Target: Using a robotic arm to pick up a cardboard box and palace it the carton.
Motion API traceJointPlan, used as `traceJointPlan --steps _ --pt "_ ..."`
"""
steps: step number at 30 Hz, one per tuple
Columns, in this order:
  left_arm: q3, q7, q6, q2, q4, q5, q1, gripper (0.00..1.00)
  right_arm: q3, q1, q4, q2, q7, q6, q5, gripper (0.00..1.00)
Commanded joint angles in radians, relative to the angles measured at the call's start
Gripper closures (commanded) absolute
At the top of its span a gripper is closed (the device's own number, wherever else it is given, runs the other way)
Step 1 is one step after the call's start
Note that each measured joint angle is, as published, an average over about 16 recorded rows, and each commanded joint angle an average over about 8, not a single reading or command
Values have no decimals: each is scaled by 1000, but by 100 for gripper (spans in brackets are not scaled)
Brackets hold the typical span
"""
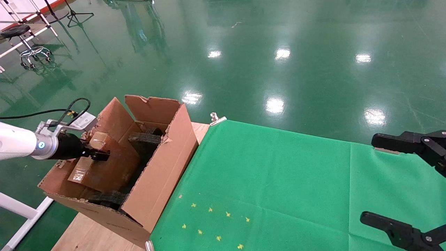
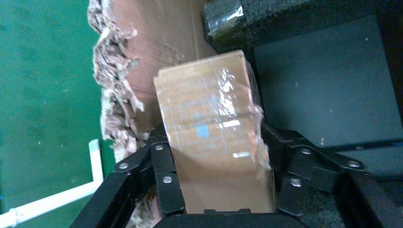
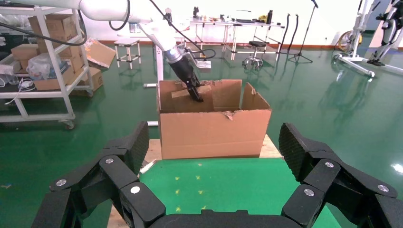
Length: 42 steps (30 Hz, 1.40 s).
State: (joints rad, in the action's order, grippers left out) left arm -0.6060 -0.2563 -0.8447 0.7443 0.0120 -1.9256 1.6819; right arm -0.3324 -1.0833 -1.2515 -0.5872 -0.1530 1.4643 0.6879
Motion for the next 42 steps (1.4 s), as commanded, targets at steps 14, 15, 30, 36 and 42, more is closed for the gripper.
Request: traceJointPlan --steps 14,15,30,36,42 --pt "30 17 -166 -27 -29 40 77 0 0 0 0 0 0 0 0 0" --pt "37 21 -207 -36 -36 50 96 0 0 0 0 0 0 0 0 0" --pt "50 64 -429 -72 -125 77 217 0 0 0 0 0 0 0 0 0" --pt "60 62 -431 -74 -157 112 188 0 0 0 0 0 0 -1 0 0" --pt "85 63 -451 -80 -263 212 114 0 0 0 0 0 0 -1 0 0"
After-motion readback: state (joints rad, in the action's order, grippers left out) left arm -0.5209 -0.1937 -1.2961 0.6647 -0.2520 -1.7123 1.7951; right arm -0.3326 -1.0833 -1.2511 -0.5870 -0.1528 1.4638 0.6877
